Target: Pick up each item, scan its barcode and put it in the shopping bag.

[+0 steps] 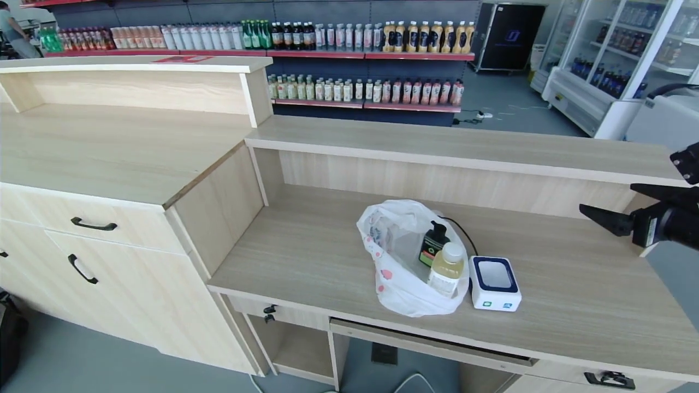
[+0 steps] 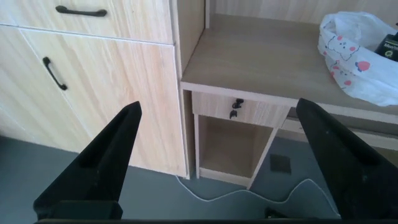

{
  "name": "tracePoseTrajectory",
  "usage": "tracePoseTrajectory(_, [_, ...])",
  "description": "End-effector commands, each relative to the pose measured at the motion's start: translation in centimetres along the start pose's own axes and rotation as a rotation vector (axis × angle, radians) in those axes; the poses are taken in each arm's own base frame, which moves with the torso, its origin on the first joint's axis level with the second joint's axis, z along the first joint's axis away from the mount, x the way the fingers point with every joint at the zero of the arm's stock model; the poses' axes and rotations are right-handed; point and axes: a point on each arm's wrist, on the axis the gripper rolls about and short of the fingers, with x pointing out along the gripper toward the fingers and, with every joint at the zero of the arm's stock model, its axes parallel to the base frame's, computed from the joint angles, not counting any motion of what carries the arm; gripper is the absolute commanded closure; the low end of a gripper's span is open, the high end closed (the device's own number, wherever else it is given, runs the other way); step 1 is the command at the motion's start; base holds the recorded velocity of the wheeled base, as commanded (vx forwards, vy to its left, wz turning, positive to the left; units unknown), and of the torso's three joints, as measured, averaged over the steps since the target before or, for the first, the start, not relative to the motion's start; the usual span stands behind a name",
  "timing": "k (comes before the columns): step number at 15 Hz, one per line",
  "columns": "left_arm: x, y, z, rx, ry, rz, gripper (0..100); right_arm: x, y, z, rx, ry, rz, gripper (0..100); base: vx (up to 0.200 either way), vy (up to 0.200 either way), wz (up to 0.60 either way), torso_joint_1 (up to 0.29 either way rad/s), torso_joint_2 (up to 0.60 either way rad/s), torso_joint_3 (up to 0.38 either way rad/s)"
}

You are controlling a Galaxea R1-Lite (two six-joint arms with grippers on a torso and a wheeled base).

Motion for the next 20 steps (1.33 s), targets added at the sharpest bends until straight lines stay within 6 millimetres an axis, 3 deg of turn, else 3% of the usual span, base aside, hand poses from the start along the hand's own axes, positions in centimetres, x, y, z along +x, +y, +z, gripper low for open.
tracePoseTrajectory(1, [0.0,0.0,0.0,0.0,0.0,0.001,0,-2.5,0.7,1.4,0.006,-0.037,-0.072,0,0.0,0.0,-0.6,0.002,0.0,0.007])
tracePoseTrajectory(6, [0.0,0.0,0.0,0.0,-0.001,0.001,0,-5.4,3.1,1.8,0.134,-0.023,-0.261,0,0.0,0.0,-0.6,0.002,0.0,0.001])
tracePoseTrajectory(9, [0.0,0.0,0.0,0.0,0.0,0.001,0,-9.1,6.0,-1.4,0.257,0.035,-0.299,0,0.0,0.0,0.0,0.0,0.0,0.0])
tracePoseTrajectory(13, [0.0,0.0,0.0,0.0,0.0,0.001,0,-14.6,10.1,-5.7,0.269,0.041,-0.286,0,0.0,0.0,0.0,0.0,0.0,0.0])
tracePoseTrajectory(17, [0.0,0.0,0.0,0.0,0.0,0.001,0,-17.0,11.7,-6.5,0.319,0.0,-0.239,0,0.0,0.0,0.0,0.0,0.0,0.0])
tracePoseTrajectory(20, [0.0,0.0,0.0,0.0,-0.001,0.001,0,-19.8,13.5,-8.2,0.342,0.008,-0.18,0,0.0,0.0,0.0,0.0,0.0,0.0])
